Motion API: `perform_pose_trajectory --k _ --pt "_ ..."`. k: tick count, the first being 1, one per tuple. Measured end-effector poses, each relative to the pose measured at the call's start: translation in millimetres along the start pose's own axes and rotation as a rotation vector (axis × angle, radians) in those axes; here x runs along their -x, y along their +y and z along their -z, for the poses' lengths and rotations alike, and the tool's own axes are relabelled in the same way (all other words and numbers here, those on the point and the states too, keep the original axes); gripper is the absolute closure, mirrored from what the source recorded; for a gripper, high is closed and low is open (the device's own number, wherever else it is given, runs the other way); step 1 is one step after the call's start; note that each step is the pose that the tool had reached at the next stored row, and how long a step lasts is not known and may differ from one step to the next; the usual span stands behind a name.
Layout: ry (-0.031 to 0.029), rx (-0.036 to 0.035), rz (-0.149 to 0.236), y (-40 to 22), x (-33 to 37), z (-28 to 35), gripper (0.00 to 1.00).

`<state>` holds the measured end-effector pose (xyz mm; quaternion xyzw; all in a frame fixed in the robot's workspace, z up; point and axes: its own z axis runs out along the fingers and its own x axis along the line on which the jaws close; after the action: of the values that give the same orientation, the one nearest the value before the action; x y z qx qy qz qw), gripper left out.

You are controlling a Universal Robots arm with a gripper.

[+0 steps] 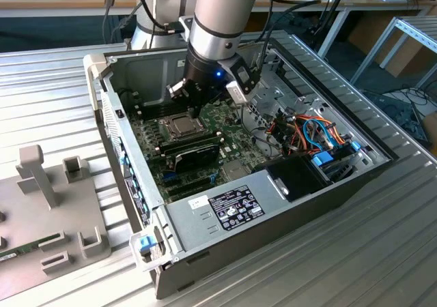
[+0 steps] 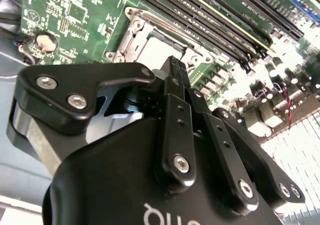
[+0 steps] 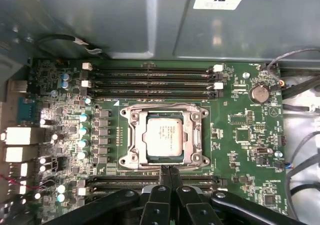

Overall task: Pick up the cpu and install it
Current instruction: 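Install the second cpu locking lever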

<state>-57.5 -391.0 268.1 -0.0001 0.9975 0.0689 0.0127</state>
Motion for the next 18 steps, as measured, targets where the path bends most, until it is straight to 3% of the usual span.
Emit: perform_pose_trajectory --k 7,8,11,12,15,18 --pt "0.0 -0.0112 0.0 2.8 0.4 18.3 0.89" --pt "-0.0002 -0.0179 0.0 3.1 0.3 18.8 0.89" --pt "-0.0001 -0.0258 0.001 3.2 0.4 18.9 0.89" --pt "0.0 -0.0348 0.001 3.3 0.4 18.9 0.89" --pt "0.0001 -0.0834 0.002 4.0 0.4 18.8 0.89" --pt "0.0001 -0.0856 0.002 4.0 0.5 18.8 0.89"
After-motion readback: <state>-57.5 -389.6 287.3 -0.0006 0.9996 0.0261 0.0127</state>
